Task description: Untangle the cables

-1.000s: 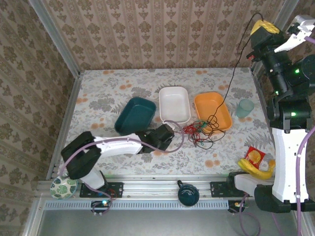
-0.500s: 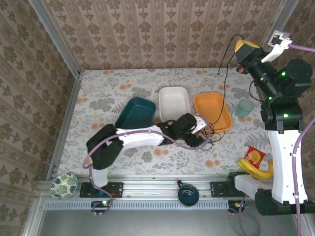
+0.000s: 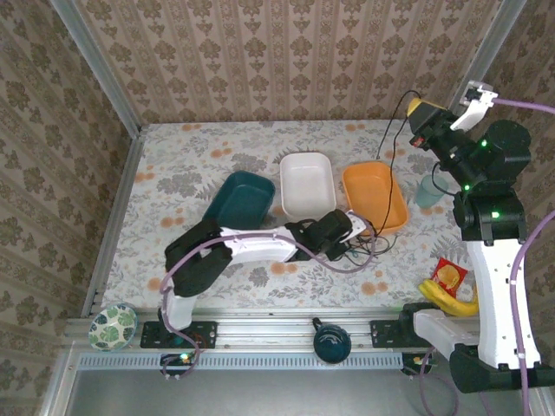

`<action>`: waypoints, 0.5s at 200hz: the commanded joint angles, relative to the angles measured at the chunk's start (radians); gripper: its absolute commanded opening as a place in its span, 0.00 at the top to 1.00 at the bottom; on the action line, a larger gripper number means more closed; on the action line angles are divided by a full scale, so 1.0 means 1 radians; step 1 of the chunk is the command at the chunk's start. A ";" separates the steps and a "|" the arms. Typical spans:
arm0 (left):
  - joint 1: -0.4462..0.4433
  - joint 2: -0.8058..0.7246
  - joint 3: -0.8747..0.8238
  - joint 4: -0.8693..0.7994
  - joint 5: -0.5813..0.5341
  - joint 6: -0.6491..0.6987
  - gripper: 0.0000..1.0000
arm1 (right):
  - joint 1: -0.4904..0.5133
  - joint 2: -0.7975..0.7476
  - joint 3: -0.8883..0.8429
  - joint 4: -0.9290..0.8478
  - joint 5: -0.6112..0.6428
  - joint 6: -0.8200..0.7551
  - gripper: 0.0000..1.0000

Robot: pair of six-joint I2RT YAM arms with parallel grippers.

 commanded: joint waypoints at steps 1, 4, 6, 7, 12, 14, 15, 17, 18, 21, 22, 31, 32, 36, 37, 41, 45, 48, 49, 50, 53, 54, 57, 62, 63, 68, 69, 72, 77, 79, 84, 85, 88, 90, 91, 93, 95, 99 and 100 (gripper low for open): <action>0.014 -0.146 -0.106 -0.002 -0.058 -0.064 1.00 | 0.002 -0.014 -0.002 -0.015 0.095 -0.024 1.00; 0.016 -0.164 -0.125 -0.001 -0.061 -0.072 1.00 | 0.002 -0.014 -0.003 -0.018 0.106 -0.027 1.00; 0.017 -0.176 -0.137 0.000 -0.061 -0.079 1.00 | 0.002 -0.013 -0.001 -0.020 0.112 -0.027 1.00; 0.018 -0.183 -0.140 0.001 -0.062 -0.083 1.00 | 0.001 -0.013 -0.001 -0.021 0.116 -0.028 1.00; 0.022 -0.211 -0.174 0.001 -0.065 -0.099 1.00 | 0.000 -0.013 0.001 -0.028 0.136 -0.030 1.00; 0.024 -0.224 -0.186 0.002 -0.067 -0.106 1.00 | 0.000 -0.012 0.002 -0.030 0.144 -0.031 1.00; 0.025 -0.231 -0.192 0.003 -0.067 -0.110 1.00 | 0.000 -0.012 0.002 -0.031 0.148 -0.031 1.00; 0.028 -0.241 -0.205 0.003 -0.067 -0.117 1.00 | 0.000 -0.012 0.002 -0.035 0.155 -0.033 1.00; 0.029 -0.247 -0.211 0.003 -0.067 -0.121 1.00 | 0.000 -0.012 0.003 -0.036 0.159 -0.033 1.00; 0.033 -0.265 -0.230 0.000 -0.067 -0.133 1.00 | -0.002 -0.012 0.003 -0.039 0.172 -0.036 1.00; 0.034 -0.270 -0.236 0.001 -0.068 -0.137 1.00 | -0.002 -0.012 0.003 -0.041 0.177 -0.037 1.00; 0.048 -0.316 -0.292 0.003 -0.062 -0.172 1.00 | -0.003 -0.012 0.003 -0.052 0.216 -0.044 1.00; 0.050 -0.321 -0.298 0.003 -0.062 -0.177 1.00 | -0.003 -0.012 0.003 -0.054 0.220 -0.045 1.00; 0.058 -0.341 -0.324 0.004 -0.058 -0.192 1.00 | -0.005 -0.012 0.006 -0.061 0.239 -0.048 1.00; 0.059 -0.346 -0.330 0.004 -0.059 -0.196 1.00 | -0.006 -0.012 0.006 -0.062 0.244 -0.049 1.00; 0.068 -0.367 -0.355 0.004 -0.058 -0.214 1.00 | -0.007 -0.011 0.008 -0.070 0.262 -0.052 1.00; 0.078 -0.383 -0.379 0.002 -0.056 -0.232 1.00 | -0.009 -0.011 0.010 -0.074 0.281 -0.054 1.00; 0.085 -0.395 -0.395 -0.001 -0.057 -0.245 1.00 | -0.010 -0.011 0.011 -0.078 0.292 -0.058 1.00; 0.088 -0.399 -0.401 -0.002 -0.057 -0.250 1.00 | -0.011 -0.010 0.012 -0.079 0.296 -0.059 1.00; 0.090 -0.402 -0.408 -0.003 -0.057 -0.255 1.00 | -0.012 -0.010 0.012 -0.081 0.301 -0.060 1.00; 0.097 -0.414 -0.423 -0.008 -0.057 -0.270 1.00 | -0.014 -0.009 0.014 -0.084 0.312 -0.064 1.00; 0.100 -0.418 -0.428 -0.010 -0.057 -0.275 1.00 | -0.015 -0.009 0.015 -0.085 0.314 -0.065 1.00; 0.107 -0.428 -0.443 -0.015 -0.058 -0.288 1.00 | -0.017 -0.008 0.018 -0.088 0.328 -0.069 1.00; 0.119 -0.447 -0.466 -0.025 -0.060 -0.308 1.00 | -0.022 -0.005 0.025 -0.097 0.349 -0.075 1.00; 0.121 -0.452 -0.472 -0.026 -0.060 -0.312 1.00 | -0.023 -0.005 0.027 -0.100 0.353 -0.077 1.00; 0.130 -0.468 -0.495 -0.036 -0.063 -0.328 1.00 | -0.030 -0.001 0.036 -0.107 0.369 -0.082 1.00; 0.131 -0.474 -0.500 -0.037 -0.063 -0.331 1.00 | -0.031 -0.001 0.037 -0.109 0.371 -0.083 1.00; 0.136 -0.486 -0.512 -0.042 -0.065 -0.338 1.00 | -0.036 0.001 0.041 -0.111 0.379 -0.087 1.00; 0.143 -0.506 -0.531 -0.051 -0.070 -0.347 1.00 | -0.045 0.003 0.048 -0.109 0.383 -0.090 1.00; 0.145 -0.514 -0.538 -0.054 -0.073 -0.352 1.00 | -0.050 0.004 0.051 -0.108 0.383 -0.093 1.00; 0.148 -0.532 -0.553 -0.064 -0.081 -0.361 1.00 | -0.059 0.004 0.057 -0.102 0.384 -0.095 1.00; 0.149 -0.537 -0.556 -0.066 -0.082 -0.362 1.00 | -0.061 0.004 0.058 -0.101 0.384 -0.095 1.00; 0.152 -0.550 -0.564 -0.072 -0.086 -0.366 1.00 | -0.067 0.004 0.061 -0.095 0.382 -0.096 1.00; 0.154 -0.558 -0.570 -0.075 -0.087 -0.369 1.00 | -0.070 0.004 0.063 -0.090 0.381 -0.097 1.00; 0.155 -0.562 -0.572 -0.076 -0.089 -0.371 1.00 | -0.072 0.004 0.064 -0.088 0.381 -0.098 1.00; 0.156 -0.570 -0.576 -0.078 -0.090 -0.374 1.00 | -0.075 0.004 0.065 -0.084 0.379 -0.099 1.00; 0.159 -0.578 -0.582 -0.080 -0.091 -0.377 1.00 | -0.077 0.004 0.067 -0.078 0.377 -0.101 1.00; 0.165 -0.594 -0.591 -0.080 -0.092 -0.384 1.00 | -0.084 0.004 0.071 -0.066 0.372 -0.106 1.00; 0.165 -0.598 -0.595 -0.080 -0.092 -0.384 1.00 | -0.086 0.005 0.073 -0.063 0.371 -0.108 1.00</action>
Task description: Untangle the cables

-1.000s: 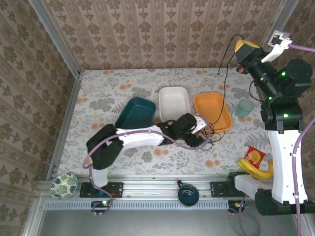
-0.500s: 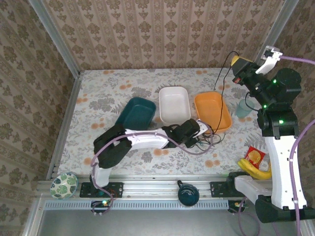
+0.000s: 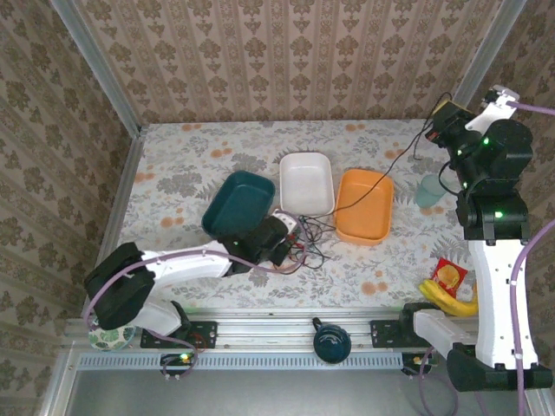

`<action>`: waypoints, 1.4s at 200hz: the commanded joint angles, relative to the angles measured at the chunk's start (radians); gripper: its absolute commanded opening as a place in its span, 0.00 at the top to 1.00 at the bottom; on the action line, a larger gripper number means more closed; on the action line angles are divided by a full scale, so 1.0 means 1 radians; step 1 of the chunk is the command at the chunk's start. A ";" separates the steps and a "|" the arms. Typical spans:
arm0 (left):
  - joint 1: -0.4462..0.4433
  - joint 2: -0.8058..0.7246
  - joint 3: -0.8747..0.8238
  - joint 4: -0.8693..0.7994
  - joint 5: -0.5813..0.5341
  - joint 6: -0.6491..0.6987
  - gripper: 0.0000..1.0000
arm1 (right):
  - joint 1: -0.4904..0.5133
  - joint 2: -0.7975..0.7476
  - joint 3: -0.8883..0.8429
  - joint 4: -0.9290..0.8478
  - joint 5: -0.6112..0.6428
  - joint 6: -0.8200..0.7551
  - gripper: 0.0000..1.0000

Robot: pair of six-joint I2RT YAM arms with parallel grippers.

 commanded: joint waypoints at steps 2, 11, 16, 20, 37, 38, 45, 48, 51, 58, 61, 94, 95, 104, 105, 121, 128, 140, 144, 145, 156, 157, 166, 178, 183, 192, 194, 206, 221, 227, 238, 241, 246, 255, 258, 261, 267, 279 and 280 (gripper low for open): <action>0.021 -0.093 -0.061 -0.061 -0.034 -0.102 1.00 | -0.036 -0.001 0.057 0.033 0.062 -0.047 1.00; 0.039 -0.123 -0.085 -0.060 -0.037 -0.120 1.00 | -0.048 0.001 0.074 0.050 0.062 -0.061 1.00; 0.050 -0.138 -0.097 -0.060 -0.039 -0.134 1.00 | -0.054 0.005 0.088 0.057 0.063 -0.074 1.00; 0.058 -0.148 -0.107 -0.060 -0.043 -0.144 1.00 | -0.059 0.009 0.101 0.058 0.067 -0.083 1.00; 0.106 -0.180 -0.148 -0.060 -0.053 -0.202 1.00 | -0.083 0.022 0.158 0.064 0.091 -0.107 1.00; 0.108 -0.182 -0.150 -0.060 -0.053 -0.205 1.00 | -0.085 0.023 0.161 0.065 0.092 -0.109 1.00; 0.120 -0.191 -0.164 -0.058 -0.060 -0.224 1.00 | -0.096 0.025 0.180 0.076 0.098 -0.116 1.00; 0.123 -0.194 -0.168 -0.058 -0.066 -0.232 1.00 | -0.101 0.025 0.185 0.083 0.102 -0.118 1.00; 0.126 -0.197 -0.173 -0.060 -0.068 -0.238 1.00 | -0.106 0.025 0.190 0.090 0.106 -0.119 1.00; 0.130 -0.201 -0.179 -0.063 -0.073 -0.253 1.00 | -0.117 0.025 0.199 0.115 0.109 -0.122 1.00; 0.129 -0.201 -0.181 -0.062 -0.074 -0.256 1.00 | -0.121 0.025 0.203 0.125 0.111 -0.125 1.00; 0.133 -0.188 -0.188 -0.079 -0.094 -0.287 1.00 | -0.161 0.046 0.256 0.189 0.113 -0.125 1.00; 0.132 -0.187 -0.187 -0.080 -0.095 -0.288 1.00 | -0.162 0.046 0.257 0.193 0.114 -0.126 1.00; 0.132 -0.180 -0.188 -0.086 -0.103 -0.296 1.00 | -0.169 0.051 0.264 0.210 0.116 -0.126 1.00; 0.132 -0.179 -0.188 -0.088 -0.104 -0.297 1.00 | -0.170 0.051 0.265 0.211 0.116 -0.126 1.00; 0.134 -0.167 -0.191 -0.096 -0.113 -0.314 1.00 | -0.187 0.056 0.274 0.233 0.129 -0.123 1.00; 0.134 -0.162 -0.192 -0.102 -0.118 -0.323 1.00 | -0.197 0.063 0.281 0.239 0.135 -0.124 1.00; 0.134 -0.154 -0.196 -0.103 -0.119 -0.333 1.00 | -0.219 0.072 0.298 0.244 0.153 -0.118 1.00; 0.135 -0.151 -0.197 -0.104 -0.119 -0.338 1.00 | -0.227 0.074 0.302 0.248 0.157 -0.114 1.00; 0.135 -0.151 -0.197 -0.104 -0.119 -0.338 1.00 | -0.230 0.075 0.304 0.249 0.159 -0.113 1.00; 0.135 -0.146 -0.199 -0.102 -0.115 -0.342 1.00 | -0.256 0.075 0.309 0.270 0.177 -0.096 1.00; 0.134 -0.146 -0.199 -0.102 -0.114 -0.342 1.00 | -0.258 0.075 0.309 0.273 0.179 -0.093 1.00; 0.134 -0.143 -0.199 -0.100 -0.112 -0.341 1.00 | -0.285 0.074 0.309 0.290 0.184 -0.068 1.00; 0.134 -0.139 -0.199 -0.096 -0.111 -0.341 1.00 | -0.322 0.074 0.309 0.315 0.179 -0.022 1.00; 0.134 -0.138 -0.198 -0.093 -0.112 -0.340 1.00 | -0.338 0.075 0.310 0.327 0.168 -0.004 1.00; 0.135 -0.134 -0.199 -0.089 -0.116 -0.340 1.00 | -0.360 0.077 0.311 0.347 0.154 0.028 1.00; 0.134 -0.134 -0.198 -0.089 -0.116 -0.340 1.00 | -0.365 0.078 0.311 0.351 0.151 0.034 1.00; 0.135 -0.122 -0.194 -0.098 -0.133 -0.348 1.00 | -0.395 0.081 0.312 0.370 0.153 0.074 1.00; 0.137 -0.106 -0.188 -0.107 -0.139 -0.354 1.00 | -0.448 0.079 0.308 0.394 0.173 0.132 1.00; 0.137 -0.101 -0.186 -0.109 -0.139 -0.355 1.00 | -0.468 0.078 0.302 0.406 0.183 0.158 1.00; 0.136 -0.093 -0.184 -0.109 -0.137 -0.362 1.00 | -0.513 0.076 0.298 0.426 0.192 0.202 1.00; 0.137 -0.092 -0.182 -0.108 -0.136 -0.364 1.00 | -0.525 0.076 0.300 0.428 0.194 0.212 1.00; 0.135 -0.090 -0.182 -0.106 -0.137 -0.367 1.00 | -0.543 0.076 0.302 0.432 0.196 0.227 1.00; 0.138 -0.088 -0.181 -0.104 -0.138 -0.371 1.00 | -0.577 0.080 0.314 0.430 0.196 0.247 1.00; 0.137 -0.088 -0.181 -0.103 -0.138 -0.371 1.00 | -0.583 0.081 0.320 0.428 0.197 0.252 1.00; 0.137 -0.088 -0.180 -0.103 -0.138 -0.371 1.00 | -0.590 0.083 0.325 0.425 0.199 0.256 1.00; 0.136 -0.087 -0.178 -0.105 -0.140 -0.369 1.00 | -0.605 0.085 0.335 0.421 0.205 0.262 1.00; 0.136 -0.089 -0.170 -0.110 -0.142 -0.366 1.00 | -0.624 0.089 0.352 0.421 0.215 0.264 1.00; 0.136 -0.089 -0.169 -0.110 -0.142 -0.365 1.00 | -0.625 0.089 0.353 0.421 0.215 0.263 1.00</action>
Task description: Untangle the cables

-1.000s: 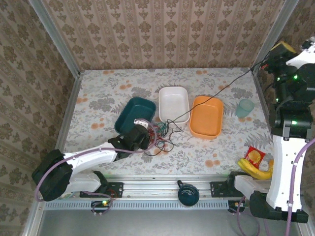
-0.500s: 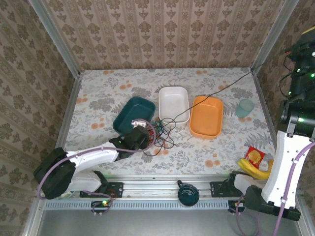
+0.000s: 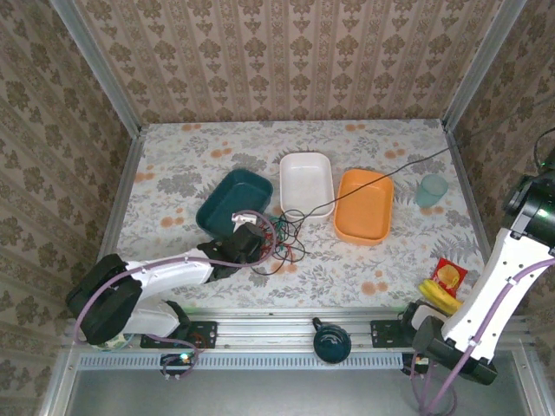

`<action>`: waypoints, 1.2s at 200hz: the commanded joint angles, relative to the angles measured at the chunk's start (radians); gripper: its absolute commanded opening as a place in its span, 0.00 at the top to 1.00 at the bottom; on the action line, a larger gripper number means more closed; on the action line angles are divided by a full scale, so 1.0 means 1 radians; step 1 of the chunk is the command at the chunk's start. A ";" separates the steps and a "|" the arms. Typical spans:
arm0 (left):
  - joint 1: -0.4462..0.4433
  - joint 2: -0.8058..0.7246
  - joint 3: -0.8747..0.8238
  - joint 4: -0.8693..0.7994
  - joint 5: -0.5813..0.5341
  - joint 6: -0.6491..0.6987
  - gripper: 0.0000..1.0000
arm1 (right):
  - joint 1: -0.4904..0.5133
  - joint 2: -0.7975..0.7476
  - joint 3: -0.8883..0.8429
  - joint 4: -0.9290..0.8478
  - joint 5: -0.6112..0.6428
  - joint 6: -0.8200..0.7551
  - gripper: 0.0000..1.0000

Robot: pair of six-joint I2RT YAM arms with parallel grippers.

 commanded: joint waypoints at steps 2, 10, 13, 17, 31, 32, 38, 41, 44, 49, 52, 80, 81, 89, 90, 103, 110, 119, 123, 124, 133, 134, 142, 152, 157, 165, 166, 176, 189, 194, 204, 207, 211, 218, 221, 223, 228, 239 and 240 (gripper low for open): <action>0.009 0.014 0.008 -0.078 -0.022 -0.020 1.00 | -0.041 0.005 0.060 0.067 0.056 0.069 1.00; 0.008 0.012 0.015 -0.084 -0.024 -0.015 1.00 | -0.048 0.007 0.073 0.066 0.057 0.070 1.00; 0.008 0.011 0.018 -0.087 -0.024 -0.014 1.00 | -0.050 0.009 0.076 0.066 0.057 0.071 1.00; 0.008 0.011 0.023 -0.090 -0.024 -0.010 1.00 | -0.053 0.010 0.082 0.066 0.053 0.074 1.00; 0.008 0.007 0.042 -0.100 -0.018 0.007 1.00 | -0.063 0.020 0.106 0.074 -0.024 0.089 1.00; 0.009 0.007 0.044 -0.100 -0.017 0.008 1.00 | -0.064 0.021 0.108 0.076 -0.035 0.089 1.00; 0.006 0.004 0.057 -0.101 -0.011 0.023 1.00 | -0.063 0.033 0.132 0.082 -0.114 0.090 1.00; 0.003 0.003 0.063 -0.101 -0.006 0.031 1.00 | -0.063 0.041 0.149 0.079 -0.170 0.094 1.00; 0.001 0.001 0.070 -0.101 -0.002 0.040 1.00 | -0.062 0.050 0.170 0.072 -0.223 0.103 1.00; -0.006 -0.001 0.084 -0.100 0.001 0.054 1.00 | -0.051 0.065 0.203 0.062 -0.307 0.115 1.00; -0.011 -0.002 0.093 -0.101 0.004 0.063 1.00 | -0.039 0.073 0.219 0.058 -0.369 0.121 1.00; -0.043 -0.009 0.173 -0.072 0.059 0.127 1.00 | 0.264 0.095 0.274 -0.100 -0.651 0.002 1.00; -0.044 -0.009 0.175 -0.070 0.061 0.127 1.00 | 0.281 0.094 0.273 -0.112 -0.653 -0.008 1.00; -0.043 -0.009 0.192 -0.059 0.075 0.129 1.00 | 0.385 0.087 0.267 -0.209 -0.666 -0.079 1.00; -0.044 -0.008 0.194 -0.058 0.076 0.129 1.00 | 0.399 0.086 0.266 -0.221 -0.668 -0.087 1.00; -0.044 -0.003 0.218 -0.046 0.084 0.129 1.00 | 0.512 0.073 0.228 -0.342 -0.699 -0.158 1.00; -0.044 0.000 0.231 -0.045 0.081 0.128 1.00 | 0.551 0.067 0.191 -0.390 -0.694 -0.172 1.00; -0.043 0.006 0.246 -0.047 0.071 0.125 1.00 | 0.587 0.057 0.128 -0.437 -0.689 -0.184 1.00; -0.043 0.007 0.252 -0.050 0.064 0.122 1.00 | 0.604 0.053 0.095 -0.450 -0.682 -0.190 1.00; -0.043 0.006 0.254 -0.051 0.063 0.122 1.00 | 0.605 0.052 0.087 -0.453 -0.680 -0.191 1.00; -0.041 0.012 0.266 -0.056 0.049 0.121 1.00 | 0.642 0.045 0.012 -0.482 -0.653 -0.203 1.00; -0.041 0.012 0.267 -0.058 0.046 0.121 1.00 | 0.646 0.044 0.003 -0.485 -0.651 -0.204 1.00; -0.041 0.015 0.276 -0.068 0.032 0.115 1.00 | 0.682 0.040 -0.061 -0.504 -0.624 -0.218 1.00; -0.038 0.016 0.284 -0.087 0.014 0.101 1.00 | 0.727 0.042 -0.133 -0.523 -0.572 -0.244 1.00; -0.035 0.015 0.283 -0.091 0.011 0.094 1.00 | 0.750 0.045 -0.166 -0.523 -0.548 -0.256 1.00; -0.035 0.012 0.279 -0.093 0.005 0.085 1.00 | 0.783 0.051 -0.217 -0.516 -0.513 -0.275 1.00; -0.034 0.011 0.278 -0.093 0.004 0.083 1.00 | 0.787 0.052 -0.223 -0.515 -0.508 -0.277 1.00; -0.031 0.005 0.266 -0.090 0.004 0.068 1.00 | 0.820 0.067 -0.263 -0.510 -0.448 -0.292 1.00; -0.028 -0.003 0.249 -0.083 0.003 0.054 1.00 | 0.834 0.083 -0.310 -0.490 -0.379 -0.285 1.00; -0.025 -0.006 0.244 -0.082 0.004 0.053 1.00 | 0.836 0.089 -0.326 -0.481 -0.352 -0.277 1.00; -0.022 -0.012 0.234 -0.084 -0.003 0.043 1.00 | 0.839 0.097 -0.357 -0.464 -0.294 -0.263 1.00; -0.021 -0.013 0.233 -0.086 -0.005 0.040 1.00 | 0.840 0.100 -0.364 -0.461 -0.275 -0.262 1.00; -0.018 -0.014 0.231 -0.089 -0.008 0.036 1.00 | 0.840 0.103 -0.374 -0.460 -0.247 -0.260 1.00; -0.015 -0.017 0.227 -0.091 -0.012 0.030 1.00 | 0.841 0.109 -0.391 -0.462 -0.198 -0.249 1.00; -0.014 -0.019 0.225 -0.091 -0.012 0.028 1.00 | 0.842 0.111 -0.399 -0.463 -0.186 -0.246 1.00; -0.013 -0.020 0.224 -0.091 -0.012 0.027 1.00 | 0.841 0.113 -0.403 -0.463 -0.176 -0.245 1.00; -0.013 -0.022 0.220 -0.091 -0.013 0.025 1.00 | 0.843 0.117 -0.417 -0.465 -0.154 -0.242 1.00; -0.013 -0.028 0.217 -0.092 -0.016 0.020 1.00 | 0.845 0.119 -0.454 -0.466 -0.107 -0.224 1.00; -0.014 -0.028 0.216 -0.092 -0.016 0.020 1.00 | 0.844 0.119 -0.458 -0.465 -0.106 -0.223 1.00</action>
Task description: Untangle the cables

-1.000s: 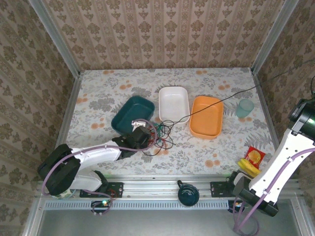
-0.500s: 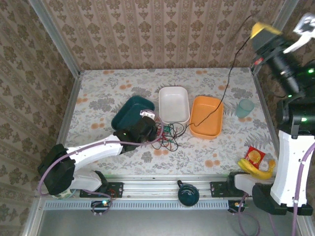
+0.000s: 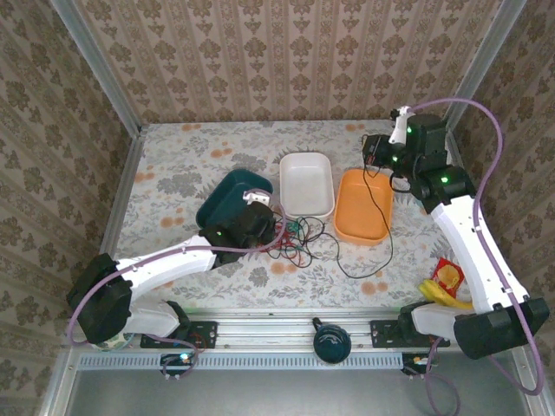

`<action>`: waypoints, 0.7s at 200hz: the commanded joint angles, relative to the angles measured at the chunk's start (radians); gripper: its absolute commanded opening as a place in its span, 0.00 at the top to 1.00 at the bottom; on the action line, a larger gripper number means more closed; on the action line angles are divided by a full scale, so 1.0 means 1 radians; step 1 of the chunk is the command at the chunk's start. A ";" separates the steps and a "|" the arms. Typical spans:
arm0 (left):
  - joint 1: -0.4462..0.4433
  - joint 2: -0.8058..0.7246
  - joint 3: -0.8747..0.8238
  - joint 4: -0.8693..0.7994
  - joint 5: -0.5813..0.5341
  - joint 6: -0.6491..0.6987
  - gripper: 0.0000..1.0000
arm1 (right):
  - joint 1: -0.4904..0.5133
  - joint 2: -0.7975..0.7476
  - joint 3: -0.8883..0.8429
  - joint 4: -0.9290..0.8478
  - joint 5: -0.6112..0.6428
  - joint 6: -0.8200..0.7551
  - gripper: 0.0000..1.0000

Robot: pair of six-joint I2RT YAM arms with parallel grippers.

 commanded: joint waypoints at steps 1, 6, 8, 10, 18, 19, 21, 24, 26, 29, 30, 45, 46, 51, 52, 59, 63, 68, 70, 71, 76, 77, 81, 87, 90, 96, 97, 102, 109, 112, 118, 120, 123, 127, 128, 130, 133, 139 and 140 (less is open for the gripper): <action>0.007 -0.033 -0.020 -0.020 -0.034 -0.037 1.00 | 0.008 -0.006 -0.048 0.025 0.180 0.017 1.00; 0.006 -0.035 -0.020 -0.020 -0.034 -0.037 1.00 | 0.009 -0.008 -0.069 0.030 0.189 0.021 1.00; 0.006 -0.036 -0.021 -0.020 -0.034 -0.038 1.00 | 0.009 -0.008 -0.078 0.032 0.195 0.025 1.00; 0.006 -0.036 -0.021 -0.021 -0.034 -0.039 1.00 | 0.010 -0.008 -0.087 0.034 0.200 0.028 1.00; 0.006 -0.039 -0.022 -0.022 -0.034 -0.039 1.00 | 0.010 -0.012 -0.126 0.047 0.212 0.044 1.00; 0.006 -0.039 -0.022 -0.022 -0.034 -0.039 1.00 | 0.010 -0.012 -0.132 0.049 0.213 0.045 1.00; 0.006 -0.040 -0.022 -0.021 -0.034 -0.040 1.00 | 0.010 -0.014 -0.142 0.053 0.213 0.047 1.00; 0.006 -0.040 -0.023 -0.020 -0.034 -0.040 1.00 | 0.010 -0.014 -0.154 0.059 0.212 0.048 1.00; 0.006 -0.040 -0.024 -0.019 -0.034 -0.040 1.00 | 0.010 -0.014 -0.164 0.062 0.209 0.049 1.00; 0.007 -0.040 -0.025 -0.020 -0.034 -0.040 1.00 | 0.009 -0.015 -0.177 0.066 0.208 0.051 1.00; 0.007 -0.041 -0.024 -0.020 -0.034 -0.040 1.00 | 0.009 -0.016 -0.181 0.068 0.206 0.053 1.00; 0.007 -0.040 -0.026 -0.018 -0.034 -0.041 1.00 | 0.010 -0.022 -0.242 0.094 0.173 0.080 1.00; 0.006 -0.040 -0.026 -0.019 -0.034 -0.041 1.00 | 0.009 -0.022 -0.247 0.095 0.171 0.082 1.00; 0.006 -0.039 -0.027 -0.019 -0.032 -0.042 1.00 | 0.009 -0.023 -0.263 0.099 0.162 0.091 1.00; 0.006 -0.039 -0.027 -0.018 -0.032 -0.042 1.00 | 0.010 -0.022 -0.266 0.100 0.161 0.093 1.00; 0.006 -0.038 -0.027 -0.015 -0.031 -0.040 1.00 | 0.012 -0.018 -0.287 0.103 0.154 0.105 1.00; 0.006 -0.037 -0.027 -0.013 -0.029 -0.040 1.00 | 0.011 -0.013 -0.298 0.105 0.154 0.110 1.00; 0.006 -0.036 -0.027 -0.011 -0.029 -0.040 1.00 | 0.011 -0.008 -0.314 0.108 0.159 0.117 1.00; 0.006 -0.035 -0.027 -0.011 -0.028 -0.040 1.00 | 0.012 -0.007 -0.321 0.111 0.160 0.121 1.00; 0.006 -0.035 -0.027 -0.010 -0.028 -0.040 1.00 | 0.011 -0.005 -0.324 0.113 0.161 0.124 1.00; 0.007 -0.033 -0.027 -0.008 -0.027 -0.040 1.00 | 0.011 0.003 -0.339 0.127 0.162 0.131 1.00; 0.006 -0.033 -0.027 -0.008 -0.027 -0.040 1.00 | 0.011 0.004 -0.343 0.130 0.162 0.132 1.00; 0.007 -0.031 -0.027 -0.007 -0.027 -0.040 1.00 | 0.011 0.010 -0.352 0.140 0.163 0.136 1.00; 0.007 -0.030 -0.028 -0.006 -0.027 -0.040 1.00 | 0.012 0.023 -0.361 0.152 0.163 0.143 1.00; 0.006 -0.030 -0.028 -0.005 -0.026 -0.040 1.00 | 0.011 0.031 -0.363 0.158 0.162 0.147 1.00; 0.005 -0.030 -0.027 -0.005 -0.026 -0.042 1.00 | 0.012 0.051 -0.365 0.168 0.160 0.153 1.00; 0.005 -0.030 -0.027 -0.005 -0.026 -0.042 1.00 | 0.012 0.054 -0.363 0.169 0.159 0.153 1.00; 0.004 -0.029 -0.028 -0.005 -0.028 -0.043 1.00 | 0.012 0.073 -0.362 0.176 0.158 0.157 1.00; 0.002 -0.028 -0.027 -0.005 -0.030 -0.046 1.00 | 0.011 0.101 -0.358 0.184 0.158 0.163 1.00; 0.000 -0.028 -0.027 -0.005 -0.032 -0.046 1.00 | 0.011 0.113 -0.355 0.185 0.158 0.165 1.00; -0.001 -0.028 -0.026 -0.005 -0.034 -0.048 1.00 | 0.012 0.141 -0.348 0.185 0.156 0.166 1.00; -0.003 -0.028 -0.026 -0.005 -0.036 -0.048 1.00 | 0.012 0.150 -0.347 0.184 0.156 0.167 1.00; -0.004 -0.027 -0.026 -0.005 -0.038 -0.049 1.00 | 0.012 0.157 -0.341 0.183 0.154 0.170 1.00; -0.005 -0.027 -0.026 -0.006 -0.041 -0.049 1.00 | 0.012 0.193 -0.338 0.180 0.152 0.175 1.00; -0.005 -0.027 -0.025 -0.006 -0.042 -0.050 1.00 | 0.012 0.199 -0.336 0.179 0.151 0.177 1.00; -0.006 -0.027 -0.025 -0.006 -0.043 -0.051 1.00 | 0.011 0.208 -0.334 0.178 0.149 0.179 1.00; -0.008 -0.025 -0.025 -0.008 -0.045 -0.052 1.00 | 0.013 0.223 -0.332 0.177 0.145 0.182 1.00; -0.010 -0.024 -0.024 -0.009 -0.047 -0.054 1.00 | 0.012 0.248 -0.328 0.179 0.133 0.187 1.00; -0.010 -0.024 -0.024 -0.009 -0.047 -0.054 1.00 | 0.012 0.251 -0.328 0.180 0.132 0.188 1.00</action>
